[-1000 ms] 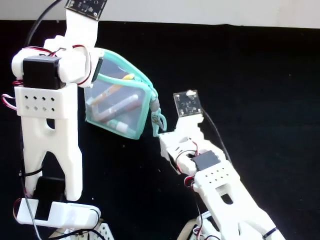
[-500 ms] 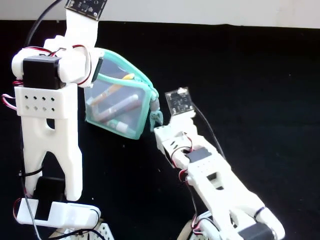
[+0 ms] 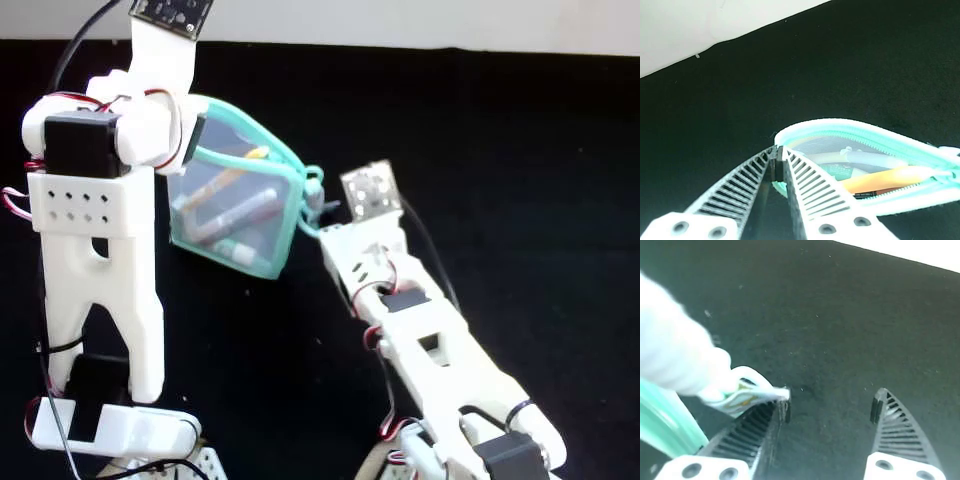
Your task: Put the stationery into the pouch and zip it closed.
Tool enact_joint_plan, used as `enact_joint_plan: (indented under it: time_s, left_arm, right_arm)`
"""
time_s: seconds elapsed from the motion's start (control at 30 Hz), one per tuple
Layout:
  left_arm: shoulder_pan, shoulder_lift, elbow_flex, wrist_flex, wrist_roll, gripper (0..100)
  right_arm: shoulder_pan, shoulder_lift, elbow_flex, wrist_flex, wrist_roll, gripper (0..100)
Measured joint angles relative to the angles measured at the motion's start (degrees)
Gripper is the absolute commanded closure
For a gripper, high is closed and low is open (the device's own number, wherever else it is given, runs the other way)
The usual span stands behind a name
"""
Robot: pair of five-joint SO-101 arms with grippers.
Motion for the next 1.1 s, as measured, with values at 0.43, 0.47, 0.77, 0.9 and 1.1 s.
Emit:
enact_joint_plan:
  time_s: [0.43,0.47,0.77,0.9,1.1]
  left_arm:
    - [0.00,0.00,0.00,0.00,0.00,99]
    - [0.00,0.00,0.00,0.00,0.00,99]
    - [0.00,0.00,0.00,0.00,0.00,99]
    - [0.00,0.00,0.00,0.00,0.00,99]
    - [0.00,0.00,0.00,0.00,0.00,99]
  right_arm:
    - [-4.22,0.00,-0.53,10.99,0.00,99.1]
    - [-3.69,0.00,-0.53,12.04,0.00,99.1]
    - [4.66,-5.27,-0.53,21.71,-4.48,93.0]
    - [4.40,-11.69,-0.53,28.75,-10.73,73.7]
    - [1.14,-21.10,-2.11,42.37,-15.21,64.6]
